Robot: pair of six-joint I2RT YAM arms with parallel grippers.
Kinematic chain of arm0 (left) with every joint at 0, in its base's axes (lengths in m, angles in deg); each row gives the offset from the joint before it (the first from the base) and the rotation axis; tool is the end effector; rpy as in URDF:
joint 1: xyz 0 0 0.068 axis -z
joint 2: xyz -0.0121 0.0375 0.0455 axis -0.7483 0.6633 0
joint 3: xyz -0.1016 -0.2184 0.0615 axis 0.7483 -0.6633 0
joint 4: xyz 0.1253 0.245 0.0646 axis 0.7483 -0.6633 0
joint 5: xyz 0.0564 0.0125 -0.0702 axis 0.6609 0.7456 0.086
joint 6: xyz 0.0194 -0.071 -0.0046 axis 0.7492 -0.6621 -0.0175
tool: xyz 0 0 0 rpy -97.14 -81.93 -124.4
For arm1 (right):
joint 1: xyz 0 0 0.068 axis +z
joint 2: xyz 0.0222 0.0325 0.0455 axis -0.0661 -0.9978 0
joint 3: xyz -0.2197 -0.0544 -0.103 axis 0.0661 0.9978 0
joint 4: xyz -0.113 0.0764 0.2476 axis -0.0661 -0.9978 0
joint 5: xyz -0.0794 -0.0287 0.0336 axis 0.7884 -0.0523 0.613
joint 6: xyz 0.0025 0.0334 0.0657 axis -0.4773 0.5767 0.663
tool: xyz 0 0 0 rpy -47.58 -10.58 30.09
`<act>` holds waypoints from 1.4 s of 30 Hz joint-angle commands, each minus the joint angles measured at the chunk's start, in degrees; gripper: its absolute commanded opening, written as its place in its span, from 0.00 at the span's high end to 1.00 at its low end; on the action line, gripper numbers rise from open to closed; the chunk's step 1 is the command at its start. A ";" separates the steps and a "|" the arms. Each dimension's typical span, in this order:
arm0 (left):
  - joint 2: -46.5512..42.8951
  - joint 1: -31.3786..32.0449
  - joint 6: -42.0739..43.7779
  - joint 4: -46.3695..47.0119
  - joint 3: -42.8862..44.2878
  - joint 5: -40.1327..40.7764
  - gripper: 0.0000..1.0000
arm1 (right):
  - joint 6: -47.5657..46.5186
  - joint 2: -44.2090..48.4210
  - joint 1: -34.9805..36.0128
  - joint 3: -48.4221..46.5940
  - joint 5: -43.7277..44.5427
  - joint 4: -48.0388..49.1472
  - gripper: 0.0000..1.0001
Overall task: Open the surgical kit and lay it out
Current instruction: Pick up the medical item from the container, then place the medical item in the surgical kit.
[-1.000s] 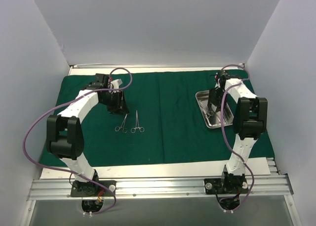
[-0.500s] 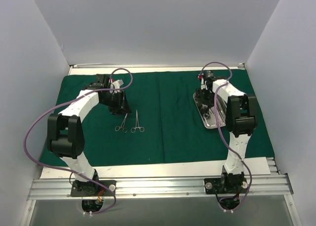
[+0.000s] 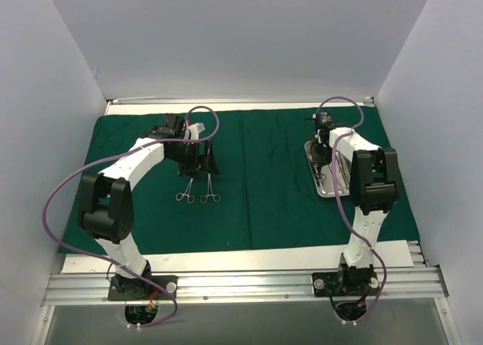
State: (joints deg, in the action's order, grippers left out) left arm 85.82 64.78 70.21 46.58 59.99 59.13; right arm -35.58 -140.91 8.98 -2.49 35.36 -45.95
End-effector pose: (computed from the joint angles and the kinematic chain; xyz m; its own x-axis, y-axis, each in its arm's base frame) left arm 0.3635 -0.1385 0.1754 -0.9580 0.0209 -0.2860 0.1832 0.8118 -0.5544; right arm 0.4479 0.0380 0.1093 -0.8337 0.0150 -0.5519 0.0082 0.9999 0.0148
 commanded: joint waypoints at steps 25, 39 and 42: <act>-6.18 -6.66 -1.92 -9.66 6.89 15.87 0.06 | 23.27 15.35 11.47 -11.72 8.49 -21.15 1.00; -10.39 -12.99 -8.87 -11.52 3.47 23.03 0.06 | 37.52 -5.29 38.84 -23.50 8.40 -11.40 1.00; -11.27 -14.22 -7.56 -10.99 2.24 21.17 0.06 | 36.65 -6.97 40.15 -23.33 9.88 -10.78 1.00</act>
State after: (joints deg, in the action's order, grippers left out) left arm 77.49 52.15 62.78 35.24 63.01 81.23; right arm -0.52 -148.45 49.22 -23.52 41.65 -56.04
